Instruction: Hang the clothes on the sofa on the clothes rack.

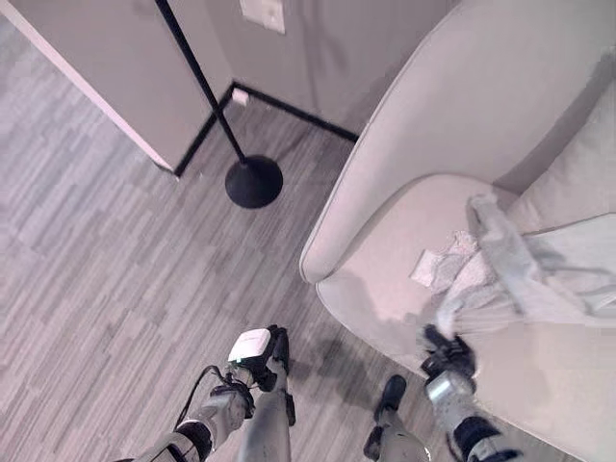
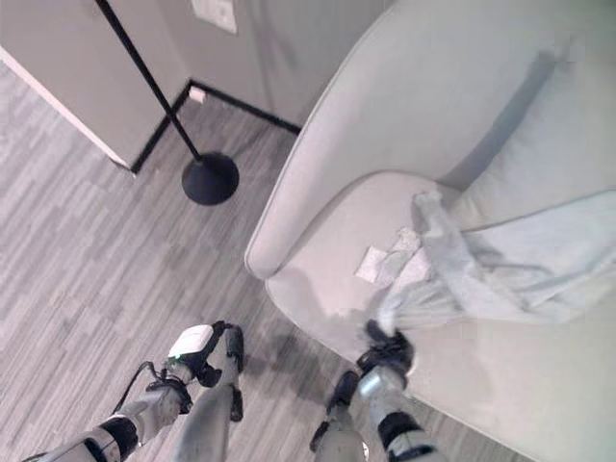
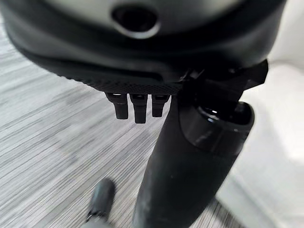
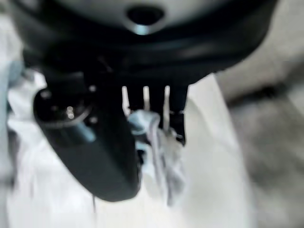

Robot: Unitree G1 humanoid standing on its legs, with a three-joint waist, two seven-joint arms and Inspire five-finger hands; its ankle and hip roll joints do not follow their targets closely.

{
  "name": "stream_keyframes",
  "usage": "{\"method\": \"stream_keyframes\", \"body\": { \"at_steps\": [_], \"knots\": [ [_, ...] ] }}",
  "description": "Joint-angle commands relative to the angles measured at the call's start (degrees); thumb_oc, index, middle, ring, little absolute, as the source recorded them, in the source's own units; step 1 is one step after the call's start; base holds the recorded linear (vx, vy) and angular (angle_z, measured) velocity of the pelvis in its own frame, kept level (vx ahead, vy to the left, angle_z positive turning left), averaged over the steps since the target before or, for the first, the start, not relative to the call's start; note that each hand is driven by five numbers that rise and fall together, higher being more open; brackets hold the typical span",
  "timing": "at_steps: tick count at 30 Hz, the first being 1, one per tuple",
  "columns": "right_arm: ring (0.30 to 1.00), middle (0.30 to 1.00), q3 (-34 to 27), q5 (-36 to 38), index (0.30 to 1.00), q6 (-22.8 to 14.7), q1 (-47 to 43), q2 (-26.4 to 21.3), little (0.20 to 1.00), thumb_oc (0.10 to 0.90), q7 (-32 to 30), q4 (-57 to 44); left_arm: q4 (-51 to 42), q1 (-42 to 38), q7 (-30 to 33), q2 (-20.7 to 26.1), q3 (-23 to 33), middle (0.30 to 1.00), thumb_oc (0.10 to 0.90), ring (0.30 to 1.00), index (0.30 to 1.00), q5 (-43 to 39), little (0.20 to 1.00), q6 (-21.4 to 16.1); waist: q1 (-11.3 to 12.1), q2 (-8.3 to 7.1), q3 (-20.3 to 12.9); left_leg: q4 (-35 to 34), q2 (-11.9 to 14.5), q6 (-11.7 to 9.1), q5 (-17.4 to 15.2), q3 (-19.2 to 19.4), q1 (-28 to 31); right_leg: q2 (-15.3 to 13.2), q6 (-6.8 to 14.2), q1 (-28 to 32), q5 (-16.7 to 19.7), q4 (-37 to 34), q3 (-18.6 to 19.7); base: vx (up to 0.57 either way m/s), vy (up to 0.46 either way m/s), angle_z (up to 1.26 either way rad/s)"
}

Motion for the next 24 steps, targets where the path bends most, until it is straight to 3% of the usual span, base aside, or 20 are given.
{"method": "stream_keyframes", "body": {
  "at_steps": [1, 6, 8, 12, 16, 18, 22, 24],
  "knots": [
    [0.3, 0.3, -1.7, -2.2, 0.3, -3.1, -3.8, 1.8, 0.3, 0.4, 5.0, -4.4, 0.6, 0.0, -0.4, 2.6, -0.8, 0.9, 0.8, 0.9, 0.9, -2.2, 0.9, -1.8, 2.3, -3.03, -4.5, 0.2, 7.4, -6.2, -7.0, -0.7, 1.4, -8.3, 4.1, -2.2, -1.5, 2.9, -0.1, 0.06, -0.035, 0.07],
    [0.3, 0.3, 0.9, -3.8, 0.3, -3.5, -4.2, -3.3, 0.3, 0.4, 9.0, -16.5, -3.8, 3.9, -1.7, 4.8, 4.7, 0.9, 0.8, 0.9, 0.9, -6.0, 0.9, -2.7, 3.2, -3.95, -8.2, 0.2, 7.3, -6.0, -7.5, -0.1, 5.2, -7.9, 4.0, 1.5, -2.4, 3.2, -1.1, 0.02, -0.009, 0.02],
    [0.3, 0.3, 0.9, -3.8, 0.3, -3.5, -4.1, -3.3, 0.3, 0.4, 9.0, -16.6, -3.9, 3.9, -1.7, 4.8, 4.7, 0.9, 0.8, 0.9, 0.9, -6.0, 0.9, -2.6, 3.0, -3.98, -8.3, 0.2, 7.2, -5.9, -7.4, -0.2, 4.9, -8.0, 4.0, 1.4, -2.2, 3.1, -1.2, 0.01, -0.001, 0.09],
    [0.3, 0.3, 2.2, -7.5, 0.3, -4.4, -10.5, -9.5, 0.3, 0.4, 10.9, -29.3, -6.1, 6.2, -2.2, 5.3, 8.4, 0.9, 0.8, 0.9, 0.9, -9.4, 0.9, -3.5, 3.8, -4.76, -11.6, 0.2, 7.3, -5.8, -8.0, 0.8, 8.4, -7.6, 3.9, 4.4, -2.8, 3.5, -1.7, 0.03, 0.006, 0.03],
    [0.3, 0.3, 3.5, -9.4, 0.3, -5.6, -18.8, -14.3, 0.3, 0.4, 10.7, -41.2, -8.8, 8.3, -2.7, 5.2, 11.3, 0.9, 0.8, 0.9, 0.9, -12.7, 0.9, -3.9, 4.3, -5.35, -14.2, 0.2, 7.4, -5.7, -8.6, 1.8, 11.2, -7.3, 3.8, 6.3, -3.3, 3.8, -1.5, 0.02, 0.036, -0.08],
    [0.3, 0.3, 3.9, -11.5, 0.3, -6.6, -28.3, -18.7, 0.3, 0.4, 8.9, -45.6, -11.7, 9.7, -2.1, 5.1, 13.0, 0.9, 0.8, 0.9, 0.9, -15.1, 0.9, -4.4, 4.3, -6.03, -15.7, 0.2, 7.4, -5.6, -8.9, 2.4, 12.7, -7.3, 3.7, 7.3, -3.4, 4.1, -1.4, 0.01, 0.048, -0.14],
    [0.3, 0.3, 4.2, -12.4, 0.3, -7.5, -34.7, -21.0, 0.3, 0.4, 6.3, -47.7, -14.3, 9.9, -0.9, 5.2, 13.8, 0.9, 0.8, 0.9, 0.9, -16.8, 0.9, -4.6, 4.2, -6.65, -16.5, 0.2, 7.5, -5.6, -8.9, 2.7, 13.3, -7.2, 3.7, 7.8, -3.4, 4.2, -1.3, 0.0, 0.008, -0.02],
    [0.3, 0.3, 4.8, -13.4, 0.3, -8.8, -40.9, -23.3, 0.3, 0.4, 3.1, -49.1, -18.6, 9.5, 3.2, 5.5, 15.0, 0.9, 0.8, 0.9, 0.9, -17.5, 0.9, -5.4, 4.0, -7.43, -17.4, 0.2, 7.7, -5.6, -8.9, 3.0, 13.9, -7.0, 3.6, 8.1, -3.4, 4.3, -1.3, 0.0, 0.0, 0.0]
  ]
}}
